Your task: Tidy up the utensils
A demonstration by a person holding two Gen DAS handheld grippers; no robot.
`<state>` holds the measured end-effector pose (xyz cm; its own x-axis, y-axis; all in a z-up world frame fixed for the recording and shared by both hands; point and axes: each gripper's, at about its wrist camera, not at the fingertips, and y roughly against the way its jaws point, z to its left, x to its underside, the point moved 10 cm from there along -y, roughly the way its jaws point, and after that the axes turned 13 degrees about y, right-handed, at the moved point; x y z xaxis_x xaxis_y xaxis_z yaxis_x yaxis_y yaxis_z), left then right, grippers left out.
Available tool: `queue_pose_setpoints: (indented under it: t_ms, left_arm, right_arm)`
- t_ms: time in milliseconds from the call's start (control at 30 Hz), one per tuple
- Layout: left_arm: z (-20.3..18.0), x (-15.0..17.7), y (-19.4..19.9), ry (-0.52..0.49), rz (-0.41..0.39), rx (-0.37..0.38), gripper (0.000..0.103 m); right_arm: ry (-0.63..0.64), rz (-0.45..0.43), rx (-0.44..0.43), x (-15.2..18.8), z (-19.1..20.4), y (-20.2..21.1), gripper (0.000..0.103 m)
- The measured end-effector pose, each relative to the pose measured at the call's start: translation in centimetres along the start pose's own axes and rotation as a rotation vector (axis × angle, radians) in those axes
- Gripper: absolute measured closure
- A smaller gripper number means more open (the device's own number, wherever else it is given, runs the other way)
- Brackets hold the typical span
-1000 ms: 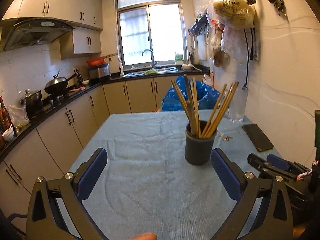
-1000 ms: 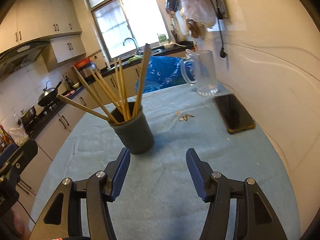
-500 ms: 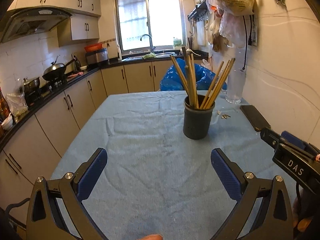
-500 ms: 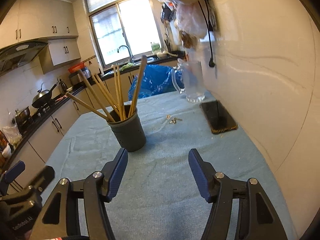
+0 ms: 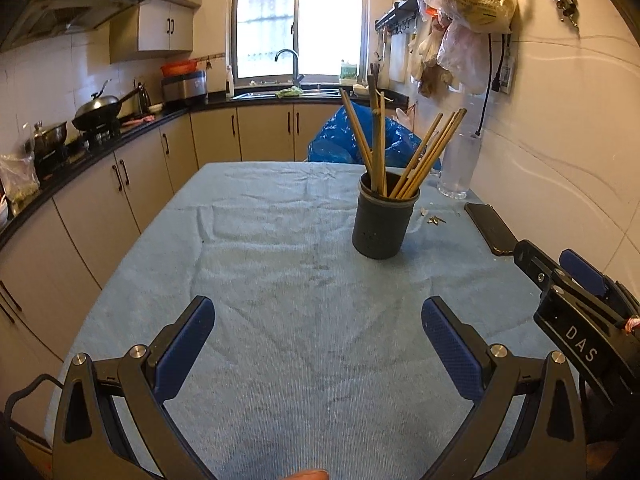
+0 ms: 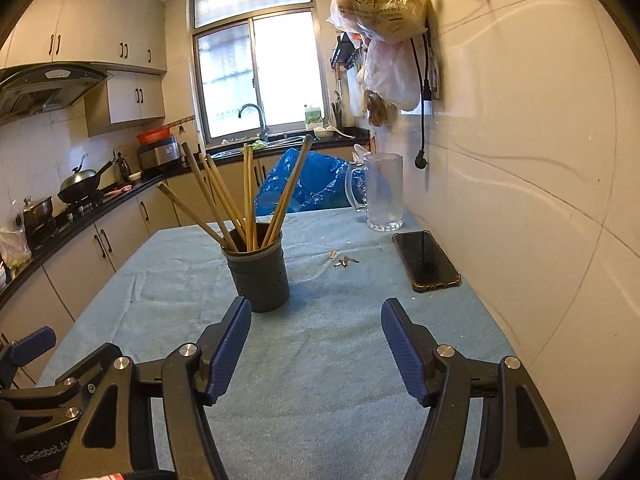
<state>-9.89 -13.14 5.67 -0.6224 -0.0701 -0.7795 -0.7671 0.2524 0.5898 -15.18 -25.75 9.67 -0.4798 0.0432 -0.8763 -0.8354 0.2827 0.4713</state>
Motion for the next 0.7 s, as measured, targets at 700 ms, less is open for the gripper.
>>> queue_pose_setpoints:
  t_ms: [700]
  left_arm:
    - [1.00,0.12,0.25,0.041,0.008,-0.009,0.000]
  right_arm:
    - [0.034,-0.034,0.000,-0.50,0.94,0.88,0.026]
